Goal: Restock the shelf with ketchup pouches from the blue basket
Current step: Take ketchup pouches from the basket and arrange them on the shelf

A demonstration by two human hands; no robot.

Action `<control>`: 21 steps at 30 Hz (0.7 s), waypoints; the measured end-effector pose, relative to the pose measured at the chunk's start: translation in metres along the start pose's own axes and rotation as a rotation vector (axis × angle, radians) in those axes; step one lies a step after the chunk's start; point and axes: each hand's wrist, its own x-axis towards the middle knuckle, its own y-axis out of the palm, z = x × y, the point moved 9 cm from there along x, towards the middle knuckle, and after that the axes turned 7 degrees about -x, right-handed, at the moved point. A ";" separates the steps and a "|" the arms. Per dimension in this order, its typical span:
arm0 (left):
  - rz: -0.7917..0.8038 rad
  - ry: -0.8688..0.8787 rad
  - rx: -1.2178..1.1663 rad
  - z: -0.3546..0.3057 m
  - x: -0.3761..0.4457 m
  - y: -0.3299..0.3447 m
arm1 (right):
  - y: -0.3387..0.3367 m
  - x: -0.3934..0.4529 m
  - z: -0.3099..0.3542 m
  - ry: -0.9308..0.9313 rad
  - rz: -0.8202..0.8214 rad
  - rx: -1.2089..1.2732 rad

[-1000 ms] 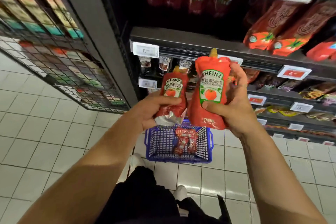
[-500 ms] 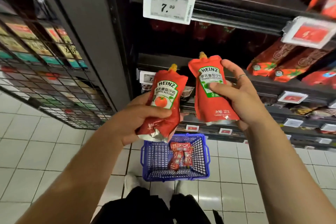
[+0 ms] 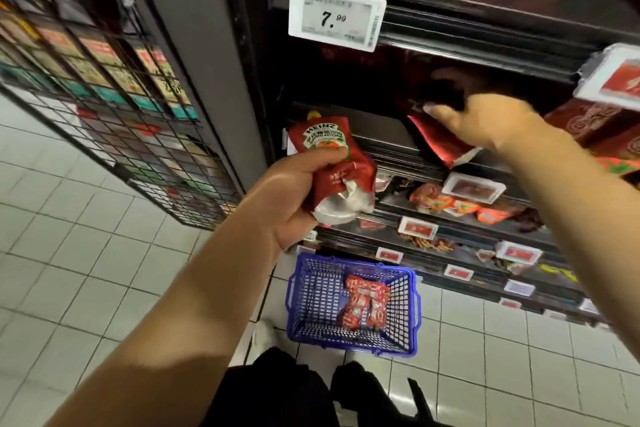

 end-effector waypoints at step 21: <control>0.052 0.082 0.183 -0.004 0.026 0.010 | -0.009 -0.152 0.062 -0.643 -0.762 0.493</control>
